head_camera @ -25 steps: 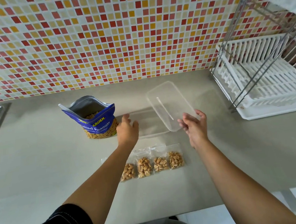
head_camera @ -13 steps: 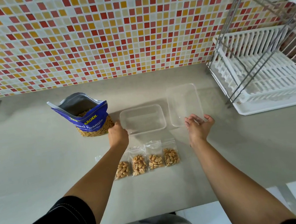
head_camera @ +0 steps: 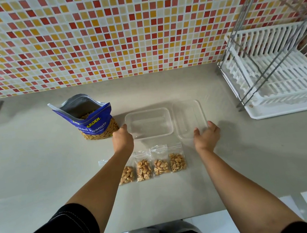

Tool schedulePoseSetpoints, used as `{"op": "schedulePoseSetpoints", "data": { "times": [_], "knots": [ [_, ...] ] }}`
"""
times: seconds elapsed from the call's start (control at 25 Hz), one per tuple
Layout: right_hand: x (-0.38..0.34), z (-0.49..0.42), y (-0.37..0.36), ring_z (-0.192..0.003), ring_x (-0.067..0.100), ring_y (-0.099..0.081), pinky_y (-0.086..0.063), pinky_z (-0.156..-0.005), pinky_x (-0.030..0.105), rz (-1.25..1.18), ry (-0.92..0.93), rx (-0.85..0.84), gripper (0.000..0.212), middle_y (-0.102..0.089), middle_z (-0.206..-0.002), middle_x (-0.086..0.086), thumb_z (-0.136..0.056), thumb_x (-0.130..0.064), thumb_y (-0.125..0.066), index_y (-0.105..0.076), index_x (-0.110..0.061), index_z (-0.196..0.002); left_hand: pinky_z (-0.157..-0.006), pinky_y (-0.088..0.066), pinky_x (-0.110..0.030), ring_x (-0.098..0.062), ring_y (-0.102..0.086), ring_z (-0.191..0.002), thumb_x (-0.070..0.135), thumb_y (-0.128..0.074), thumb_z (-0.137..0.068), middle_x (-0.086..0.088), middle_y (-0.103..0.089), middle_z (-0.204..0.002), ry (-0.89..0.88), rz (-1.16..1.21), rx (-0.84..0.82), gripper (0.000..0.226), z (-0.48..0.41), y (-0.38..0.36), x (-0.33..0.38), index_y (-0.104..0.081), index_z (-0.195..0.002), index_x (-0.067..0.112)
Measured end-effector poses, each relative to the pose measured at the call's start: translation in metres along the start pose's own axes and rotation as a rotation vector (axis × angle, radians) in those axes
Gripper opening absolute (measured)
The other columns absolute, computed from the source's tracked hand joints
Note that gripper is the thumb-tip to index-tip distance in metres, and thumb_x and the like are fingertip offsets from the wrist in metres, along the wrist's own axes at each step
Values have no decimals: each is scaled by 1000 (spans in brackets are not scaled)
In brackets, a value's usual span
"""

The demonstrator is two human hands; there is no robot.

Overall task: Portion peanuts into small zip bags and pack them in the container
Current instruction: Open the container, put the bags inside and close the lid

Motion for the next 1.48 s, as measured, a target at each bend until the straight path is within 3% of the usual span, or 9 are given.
{"op": "schedulePoseSetpoints", "data": {
  "times": [0.12, 0.28, 0.44, 0.68, 0.76, 0.88, 1.12, 1.32, 1.48],
  "knots": [
    [-13, 11, -4, -110, 41, -50, -36, -98, 40, 41, 142, -31, 42, -52, -119, 24, -81, -7, -63, -51, 1, -121, -70, -44, -32, -36, -58, -96, -6, -41, -89, -24, -61, -107, 7, -8, -5, 40, -1, 0, -2, -51, -127, 2],
    [-30, 32, -15, -105, 31, -53, -39, -89, 29, 47, 256, -161, 33, -54, -114, 17, -85, -9, -60, -53, -3, -116, -70, -41, -35, -38, -57, -98, 12, -47, -93, -26, -60, -107, 26, -9, -9, 34, 5, 7, 1, -47, -123, -4],
    [-37, 59, -21, -107, 27, -50, -38, -89, 27, 131, 355, -298, 27, -51, -114, 14, -86, -12, -60, -55, -10, -113, -75, -44, -37, -34, -56, -93, 14, -52, -91, -22, -57, -107, -101, 124, 185, 28, 34, 25, 10, -51, -113, -3],
    [-6, 104, -45, -114, 29, -41, -29, -94, 30, 383, 344, -433, 19, -57, -115, 14, -80, -30, -60, -63, -27, -99, -67, -47, -36, -40, -62, -76, 8, -57, -83, -22, -64, -87, -259, -65, -12, 16, 105, -18, 3, -69, -87, -2],
    [-3, 109, -50, -119, 31, -38, -27, -97, 32, 410, 281, -435, 28, -54, -119, 16, -82, -41, -60, -63, -26, -106, -76, -45, -38, -39, -61, -82, 13, -50, -88, -21, -65, -89, -278, -186, -64, 23, 117, -31, 2, -69, -85, 0],
    [-8, 109, -48, -122, 31, -36, -25, -100, 36, 416, 220, -367, 43, -53, -121, 18, -83, -47, -59, -59, -19, -116, -96, -37, -37, -36, -53, -104, 15, -43, -90, -16, -60, -115, -308, -227, -157, 29, 125, -52, 1, -64, -107, 5],
    [-1, 98, -57, -115, 26, -42, -26, -97, 30, 291, 87, -367, 22, -58, -113, 13, -80, -35, -68, -68, -20, -95, -100, -35, -42, -42, -47, -110, 9, -49, -89, -22, -51, -125, -267, -113, -115, 26, 121, -57, -4, -68, -107, 7],
    [-7, 104, -47, -99, 24, -53, -30, -74, 18, 71, 161, -334, 7, -71, -90, 9, -78, -15, -71, -70, -10, -83, -106, -26, -37, -39, -36, -126, 10, -47, -91, -19, -34, -145, -105, -9, -146, 31, 119, -60, -6, -66, -113, 20],
    [-7, 109, -43, -74, 13, -58, -34, -67, 14, -28, 146, -345, 7, -72, -87, 8, -79, -9, -71, -69, -4, -84, -105, -35, -41, -40, -44, -121, 8, -53, -88, -22, -44, -135, -3, 77, -122, 24, 116, -58, -3, -66, -108, 8]
  ]
}}
Point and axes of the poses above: each hand's wrist, its own z-axis away from the middle knuckle, its own y-axis out of the back of the hand, x = y × z, the point moved 8 cm from there along -z, towards the middle knuckle
